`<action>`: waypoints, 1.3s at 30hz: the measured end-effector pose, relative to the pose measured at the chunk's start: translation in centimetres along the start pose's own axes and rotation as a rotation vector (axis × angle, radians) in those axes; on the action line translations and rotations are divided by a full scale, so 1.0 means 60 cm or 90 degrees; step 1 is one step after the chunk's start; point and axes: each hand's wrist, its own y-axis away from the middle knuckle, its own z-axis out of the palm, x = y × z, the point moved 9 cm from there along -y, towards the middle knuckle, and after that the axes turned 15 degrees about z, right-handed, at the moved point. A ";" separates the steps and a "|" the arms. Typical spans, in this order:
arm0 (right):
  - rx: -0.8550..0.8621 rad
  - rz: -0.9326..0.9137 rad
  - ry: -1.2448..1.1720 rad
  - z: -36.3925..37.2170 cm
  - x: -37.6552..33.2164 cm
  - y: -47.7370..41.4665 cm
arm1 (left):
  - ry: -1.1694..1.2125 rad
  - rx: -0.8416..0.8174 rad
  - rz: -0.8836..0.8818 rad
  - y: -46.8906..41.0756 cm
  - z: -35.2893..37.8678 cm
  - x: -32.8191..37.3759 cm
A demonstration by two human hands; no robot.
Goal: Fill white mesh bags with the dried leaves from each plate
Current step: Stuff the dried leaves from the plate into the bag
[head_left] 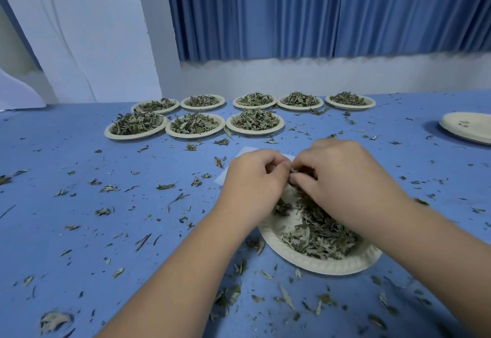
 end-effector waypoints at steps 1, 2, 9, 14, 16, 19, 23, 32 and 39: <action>-0.008 -0.003 -0.033 -0.002 0.002 0.002 | 0.009 0.003 -0.007 0.000 -0.002 -0.001; -0.019 -0.003 -0.075 -0.006 0.005 0.004 | 0.018 0.005 -0.015 0.000 -0.004 -0.003; -0.021 0.071 -0.306 -0.008 0.039 0.006 | 0.057 -0.008 -0.038 0.004 0.003 -0.002; -0.056 0.109 -0.454 0.006 0.058 0.001 | 0.071 -0.023 -0.037 0.009 0.009 0.002; -0.088 0.101 -0.485 0.010 0.058 -0.001 | 0.073 -0.018 -0.042 0.010 0.008 0.001; -0.119 0.077 -0.485 0.012 0.054 -0.002 | 0.086 -0.016 -0.054 0.012 0.005 -0.001; -0.084 0.064 -0.456 0.007 0.055 -0.003 | 0.103 -0.011 -0.048 0.013 0.005 0.004; -0.049 0.097 -0.417 0.009 0.077 -0.012 | 0.111 -0.003 -0.044 0.016 0.008 0.004; -0.164 0.151 -0.479 0.040 0.094 -0.028 | 0.145 -0.007 -0.038 0.016 0.015 0.008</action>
